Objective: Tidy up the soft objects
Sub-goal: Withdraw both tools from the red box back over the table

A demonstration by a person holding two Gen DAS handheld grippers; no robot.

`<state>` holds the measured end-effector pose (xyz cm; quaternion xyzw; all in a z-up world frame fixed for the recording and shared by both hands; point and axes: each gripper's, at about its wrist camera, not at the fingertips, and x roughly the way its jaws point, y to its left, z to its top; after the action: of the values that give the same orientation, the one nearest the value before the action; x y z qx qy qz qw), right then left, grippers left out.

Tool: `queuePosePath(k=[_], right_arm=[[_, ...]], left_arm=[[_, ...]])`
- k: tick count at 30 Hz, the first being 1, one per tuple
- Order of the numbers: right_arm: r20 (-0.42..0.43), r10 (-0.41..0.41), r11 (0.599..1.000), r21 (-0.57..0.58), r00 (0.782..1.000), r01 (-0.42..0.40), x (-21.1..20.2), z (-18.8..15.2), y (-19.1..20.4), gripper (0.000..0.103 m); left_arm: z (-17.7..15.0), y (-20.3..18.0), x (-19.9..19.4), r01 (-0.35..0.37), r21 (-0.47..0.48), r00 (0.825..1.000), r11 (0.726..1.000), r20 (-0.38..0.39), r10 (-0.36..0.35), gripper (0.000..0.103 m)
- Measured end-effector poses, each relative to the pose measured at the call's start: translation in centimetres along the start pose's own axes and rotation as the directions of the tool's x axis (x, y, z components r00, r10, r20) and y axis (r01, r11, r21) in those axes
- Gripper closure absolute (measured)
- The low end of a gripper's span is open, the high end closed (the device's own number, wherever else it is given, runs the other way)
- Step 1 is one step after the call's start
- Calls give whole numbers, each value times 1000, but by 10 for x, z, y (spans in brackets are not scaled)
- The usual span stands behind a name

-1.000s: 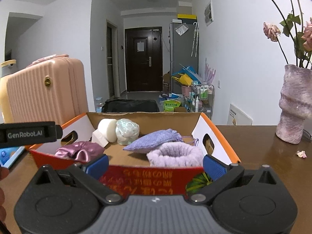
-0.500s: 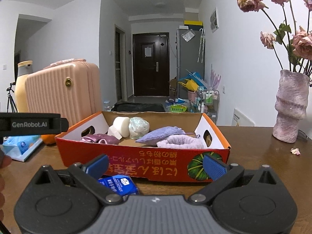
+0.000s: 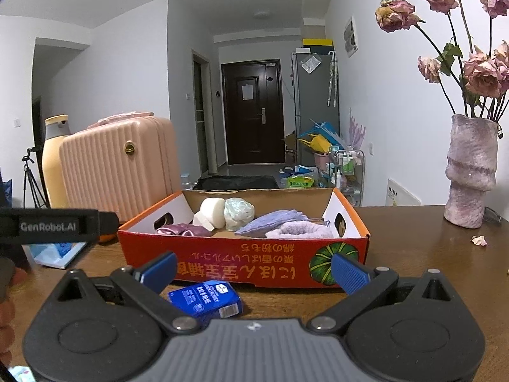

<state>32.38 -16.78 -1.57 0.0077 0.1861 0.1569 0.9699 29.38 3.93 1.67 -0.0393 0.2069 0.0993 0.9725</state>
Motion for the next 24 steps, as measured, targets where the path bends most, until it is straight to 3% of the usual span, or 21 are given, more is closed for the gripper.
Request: queuePosePath(k=[10, 24], right_arm=[[7, 6, 1000, -6, 1000, -6, -26, -3, 0, 0], [-6, 6, 1000, -16, 1000, -6, -67, -32, 5, 0]], left_arm=[[-11, 8, -23, 16, 4, 1000, 1000, -22, -16, 0], [-41, 13, -64, 33, 45, 999, 998, -18, -32, 0]])
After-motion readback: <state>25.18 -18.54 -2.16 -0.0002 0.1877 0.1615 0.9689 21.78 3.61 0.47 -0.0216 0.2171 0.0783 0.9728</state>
